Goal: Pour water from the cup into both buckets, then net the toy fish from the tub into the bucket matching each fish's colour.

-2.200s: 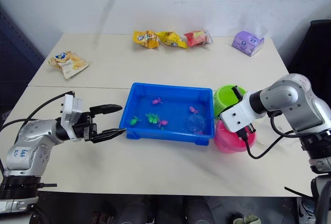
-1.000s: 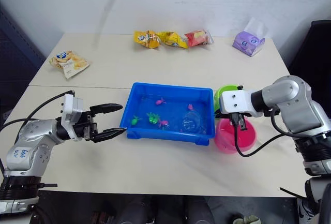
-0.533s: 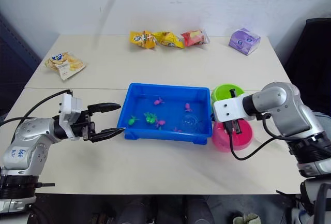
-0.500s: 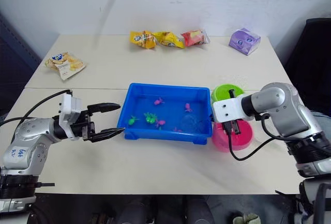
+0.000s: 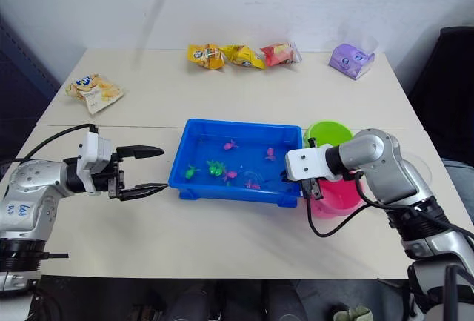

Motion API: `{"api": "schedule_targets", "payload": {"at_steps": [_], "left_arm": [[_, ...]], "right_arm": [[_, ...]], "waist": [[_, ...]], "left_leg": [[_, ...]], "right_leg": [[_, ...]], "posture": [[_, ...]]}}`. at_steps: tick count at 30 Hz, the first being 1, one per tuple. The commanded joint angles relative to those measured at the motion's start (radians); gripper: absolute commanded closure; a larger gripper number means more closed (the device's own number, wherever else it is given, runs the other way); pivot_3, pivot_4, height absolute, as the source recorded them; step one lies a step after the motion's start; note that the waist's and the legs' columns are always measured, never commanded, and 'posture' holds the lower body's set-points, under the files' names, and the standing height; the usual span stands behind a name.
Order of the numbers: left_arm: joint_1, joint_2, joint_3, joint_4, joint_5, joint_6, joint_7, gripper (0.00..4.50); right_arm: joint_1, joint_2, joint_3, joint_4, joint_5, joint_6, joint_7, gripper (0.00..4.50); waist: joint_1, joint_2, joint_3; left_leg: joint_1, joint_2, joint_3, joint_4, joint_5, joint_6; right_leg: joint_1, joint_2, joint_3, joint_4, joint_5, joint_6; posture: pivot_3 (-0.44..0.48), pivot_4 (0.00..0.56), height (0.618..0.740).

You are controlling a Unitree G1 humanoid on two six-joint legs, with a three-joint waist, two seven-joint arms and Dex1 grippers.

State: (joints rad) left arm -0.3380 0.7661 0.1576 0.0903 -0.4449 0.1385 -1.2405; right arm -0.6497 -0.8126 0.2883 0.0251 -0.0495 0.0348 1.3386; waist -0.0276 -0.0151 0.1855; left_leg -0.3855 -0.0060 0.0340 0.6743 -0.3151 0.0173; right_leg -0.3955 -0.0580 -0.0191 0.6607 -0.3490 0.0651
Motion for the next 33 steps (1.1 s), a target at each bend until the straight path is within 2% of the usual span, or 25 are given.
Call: {"api": "schedule_targets", "payload": {"at_steps": [1,22,29,33], "left_arm": [[-0.004,0.018,0.012,-0.013,-0.002,-0.010,-0.006,0.06],[-0.013,0.015,0.015,-0.004,-0.004,-0.012,0.002,0.06],[-0.076,-0.015,0.032,-0.004,-0.053,0.041,0.033,0.06],[-0.113,-0.020,0.027,-0.006,-0.066,0.067,0.037,0.06]], "right_arm": [[-0.009,0.005,-0.039,-0.014,0.048,0.048,-0.003,4.50],[-0.034,-0.006,-0.129,0.065,0.176,0.163,-0.017,4.50],[-0.012,-0.062,-0.248,0.006,0.295,0.280,-0.006,4.50],[0.043,-0.091,-0.347,-0.078,0.370,0.375,-0.052,4.50]], "waist": [[-0.001,0.000,0.000],[0.000,0.000,0.000],[0.003,0.000,0.000],[0.002,0.000,0.000]], "left_leg": [[0.000,0.000,0.000,0.000,0.000,0.000],[0.000,0.000,0.000,0.000,0.000,0.000],[-0.001,0.000,0.000,0.000,0.000,0.000],[-0.001,0.000,0.000,-0.001,0.000,0.000]], "right_leg": [[0.000,0.000,0.000,0.000,0.000,0.000],[0.000,0.000,0.000,0.000,0.000,0.000],[0.000,0.000,0.000,0.000,0.000,0.000],[0.000,0.000,0.000,0.000,0.000,0.000]], "posture": [[0.000,0.150,0.740],[0.000,0.150,0.740],[0.000,0.150,0.740],[0.000,0.150,0.740]]}}
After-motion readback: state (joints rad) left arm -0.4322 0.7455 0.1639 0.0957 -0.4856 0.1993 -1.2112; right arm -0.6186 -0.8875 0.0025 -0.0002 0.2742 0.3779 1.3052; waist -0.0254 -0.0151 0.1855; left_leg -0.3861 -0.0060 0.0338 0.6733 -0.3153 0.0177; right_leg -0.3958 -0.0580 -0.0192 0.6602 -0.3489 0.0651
